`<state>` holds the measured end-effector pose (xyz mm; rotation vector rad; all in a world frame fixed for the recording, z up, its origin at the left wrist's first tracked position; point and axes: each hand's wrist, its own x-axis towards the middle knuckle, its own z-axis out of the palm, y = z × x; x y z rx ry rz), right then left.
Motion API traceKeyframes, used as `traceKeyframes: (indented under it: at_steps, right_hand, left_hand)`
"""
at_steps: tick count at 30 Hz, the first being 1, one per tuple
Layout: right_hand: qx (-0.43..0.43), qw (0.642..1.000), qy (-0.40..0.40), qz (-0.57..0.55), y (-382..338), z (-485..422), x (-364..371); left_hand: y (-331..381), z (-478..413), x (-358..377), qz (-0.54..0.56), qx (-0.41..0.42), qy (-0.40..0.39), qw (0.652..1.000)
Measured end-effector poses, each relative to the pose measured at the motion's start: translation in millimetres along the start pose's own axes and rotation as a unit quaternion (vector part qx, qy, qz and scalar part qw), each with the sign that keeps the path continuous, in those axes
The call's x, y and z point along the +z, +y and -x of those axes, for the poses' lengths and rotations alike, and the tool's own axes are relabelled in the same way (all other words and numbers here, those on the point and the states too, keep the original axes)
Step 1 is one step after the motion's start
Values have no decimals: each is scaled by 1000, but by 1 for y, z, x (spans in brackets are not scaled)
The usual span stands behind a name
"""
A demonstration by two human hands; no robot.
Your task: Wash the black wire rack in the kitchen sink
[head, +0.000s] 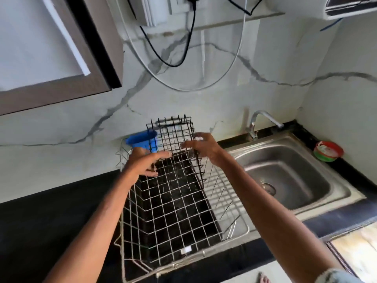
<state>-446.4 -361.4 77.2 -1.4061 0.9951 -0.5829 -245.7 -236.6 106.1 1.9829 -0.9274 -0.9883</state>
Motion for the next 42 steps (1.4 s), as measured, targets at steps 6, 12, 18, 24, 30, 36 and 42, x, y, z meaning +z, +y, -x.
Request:
traceKeyframes:
  at_steps: [6,12,18,24,30,36,42]
  right_hand:
    - [141,986,-7,93,57,-13,44]
    - [160,975,17,156,96,-25,64]
    - [152,961,20,230,113,-41,70]
    - [152,946,18,286,130,-55,85]
    - [162,948,-2,274,131,-67,88]
    - [136,937,-22,320,126,-59,82]
    - [18,932,40,360,105,-32,62]
  left_hand:
    - [-69,-21,19,-7,-143,-94,985]
    - [-91,-32,44,-1,-204,-116,972]
    - [-105,-54,47,7,-215,-101,971]
    - [-123,-69,50,-17,-239,-74,968]
    - [-128,-72,46,9,-250,-83,965]
    - [-124,-63,40,-53,-238,-109,964]
    - [-113,-47,39,-352,14,35,935]
